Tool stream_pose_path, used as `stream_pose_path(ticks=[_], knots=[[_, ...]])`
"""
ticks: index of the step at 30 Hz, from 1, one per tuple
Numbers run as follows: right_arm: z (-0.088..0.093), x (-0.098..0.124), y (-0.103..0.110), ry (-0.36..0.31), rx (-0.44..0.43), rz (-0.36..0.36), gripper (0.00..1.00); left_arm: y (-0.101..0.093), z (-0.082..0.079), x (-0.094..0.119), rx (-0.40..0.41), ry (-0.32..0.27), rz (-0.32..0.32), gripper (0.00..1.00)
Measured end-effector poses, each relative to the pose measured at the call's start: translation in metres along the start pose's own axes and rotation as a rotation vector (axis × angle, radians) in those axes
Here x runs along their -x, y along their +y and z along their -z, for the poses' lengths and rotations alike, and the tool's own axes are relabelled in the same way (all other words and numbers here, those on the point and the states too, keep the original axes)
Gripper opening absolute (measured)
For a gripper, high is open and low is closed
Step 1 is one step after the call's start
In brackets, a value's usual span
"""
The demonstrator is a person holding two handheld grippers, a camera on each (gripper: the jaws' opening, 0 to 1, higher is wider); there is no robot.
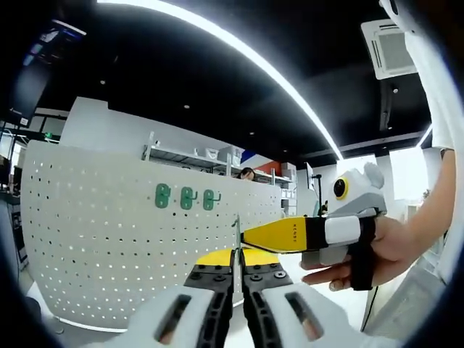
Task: Insert the hook assembly into the mounting plate slot until the hook locks in place.
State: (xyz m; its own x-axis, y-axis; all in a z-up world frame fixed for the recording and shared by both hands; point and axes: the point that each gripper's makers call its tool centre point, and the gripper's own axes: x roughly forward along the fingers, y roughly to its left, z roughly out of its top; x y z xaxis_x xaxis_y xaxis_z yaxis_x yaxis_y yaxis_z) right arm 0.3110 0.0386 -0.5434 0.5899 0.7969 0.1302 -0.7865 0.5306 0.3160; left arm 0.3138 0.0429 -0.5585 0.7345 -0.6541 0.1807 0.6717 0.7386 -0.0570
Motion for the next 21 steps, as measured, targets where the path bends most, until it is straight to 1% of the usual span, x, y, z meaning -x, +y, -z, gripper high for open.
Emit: stream_pose_path(ticks=[2,6,14,21], knots=[[0.0011,0.0008,-0.0019,0.004,-0.006,0.009,0.02,-0.0005,0.0017,-0.0002,0.005,0.004,0.002,0.02],[-0.0008,0.0013,-0.002,-0.005,-0.016,0.015,0.02,-0.0016,0.0002,-0.0018,0.006,0.001,0.003,0.02],[-0.0029,0.0009,-0.0012,-0.018,0.0,0.021,0.01,-0.0007,-0.0017,-0.0023,-0.002,0.002,-0.001,0.02],[-0.0043,0.0007,-0.0015,-0.015,0.013,0.026,0.0,-0.0008,-0.0028,-0.0035,-0.035,0.012,-0.005,0.03]])
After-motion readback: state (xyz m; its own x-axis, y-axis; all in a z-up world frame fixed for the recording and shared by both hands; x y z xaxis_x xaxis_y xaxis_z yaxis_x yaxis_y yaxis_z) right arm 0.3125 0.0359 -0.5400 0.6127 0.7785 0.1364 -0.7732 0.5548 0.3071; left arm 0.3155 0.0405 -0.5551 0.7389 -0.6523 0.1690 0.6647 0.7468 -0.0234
